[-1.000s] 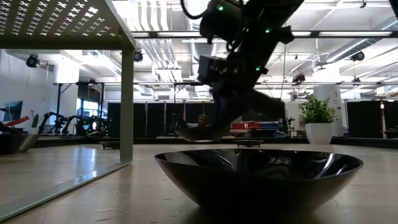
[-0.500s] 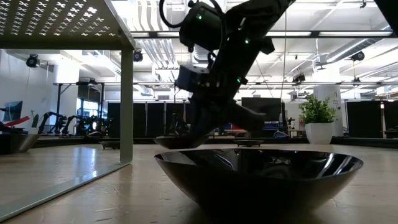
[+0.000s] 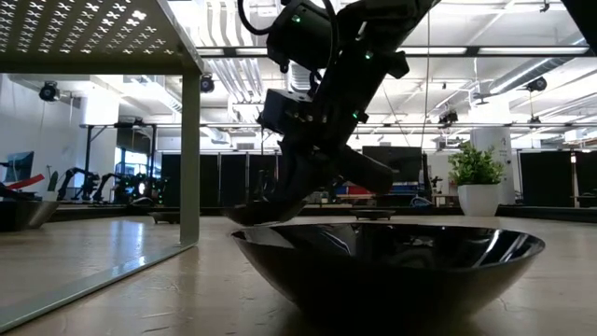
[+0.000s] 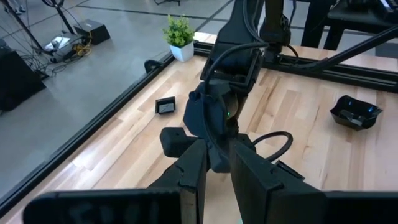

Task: Pick & Place Mini shaped plates
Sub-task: Stack the black leaf shaped plate on top of the other black leaf shaped plate on the shelf

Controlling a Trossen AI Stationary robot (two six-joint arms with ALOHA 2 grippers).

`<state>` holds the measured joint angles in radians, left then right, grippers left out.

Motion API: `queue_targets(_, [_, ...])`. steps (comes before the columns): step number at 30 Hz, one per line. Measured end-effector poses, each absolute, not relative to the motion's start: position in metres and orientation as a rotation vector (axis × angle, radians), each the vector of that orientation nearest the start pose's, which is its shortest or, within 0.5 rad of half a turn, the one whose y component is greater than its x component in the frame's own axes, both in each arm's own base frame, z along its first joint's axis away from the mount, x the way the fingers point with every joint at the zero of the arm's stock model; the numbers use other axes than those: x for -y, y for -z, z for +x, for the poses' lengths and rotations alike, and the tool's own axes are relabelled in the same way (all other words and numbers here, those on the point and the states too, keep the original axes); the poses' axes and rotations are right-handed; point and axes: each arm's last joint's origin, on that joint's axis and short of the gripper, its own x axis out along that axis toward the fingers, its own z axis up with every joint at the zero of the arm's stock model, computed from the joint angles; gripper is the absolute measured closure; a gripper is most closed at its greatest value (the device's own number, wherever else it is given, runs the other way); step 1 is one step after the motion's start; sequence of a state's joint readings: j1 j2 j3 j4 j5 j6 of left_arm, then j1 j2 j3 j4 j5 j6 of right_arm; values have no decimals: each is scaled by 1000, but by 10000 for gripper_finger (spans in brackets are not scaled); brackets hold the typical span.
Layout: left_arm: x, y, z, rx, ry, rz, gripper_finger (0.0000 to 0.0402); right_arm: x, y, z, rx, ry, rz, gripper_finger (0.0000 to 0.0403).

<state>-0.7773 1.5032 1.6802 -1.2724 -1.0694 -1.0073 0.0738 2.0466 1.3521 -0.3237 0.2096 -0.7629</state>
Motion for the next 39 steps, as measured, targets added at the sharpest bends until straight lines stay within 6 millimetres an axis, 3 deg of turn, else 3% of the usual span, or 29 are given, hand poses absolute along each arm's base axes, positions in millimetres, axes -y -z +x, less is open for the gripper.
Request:
queue_targets(11, [171, -396, 211, -442, -533, -92, 335, -25, -147, 417, -1011, -284, -863, 312])
queue_targets(16, [169, -396, 212, -444, -539, -85, 335, -29, -162, 414, -1013, -293, -865, 301])
queue_targets(20, [165, -396, 215, -445, -557, -85, 335, -31, -184, 405, -1003, -279, -841, 307])
queue_targets(27, [146, -394, 229, -551, -568, -44, 335, -34, -240, 375, -956, -259, -727, 322])
queue_targets(32, [129, -386, 239, -681, -548, 63, 335, -37, -278, 346, -889, -302, -644, 330])
queue_targets(39, [108, -364, 246, -797, -575, 161, 335, -41, -314, 301, -815, -299, -609, 335])
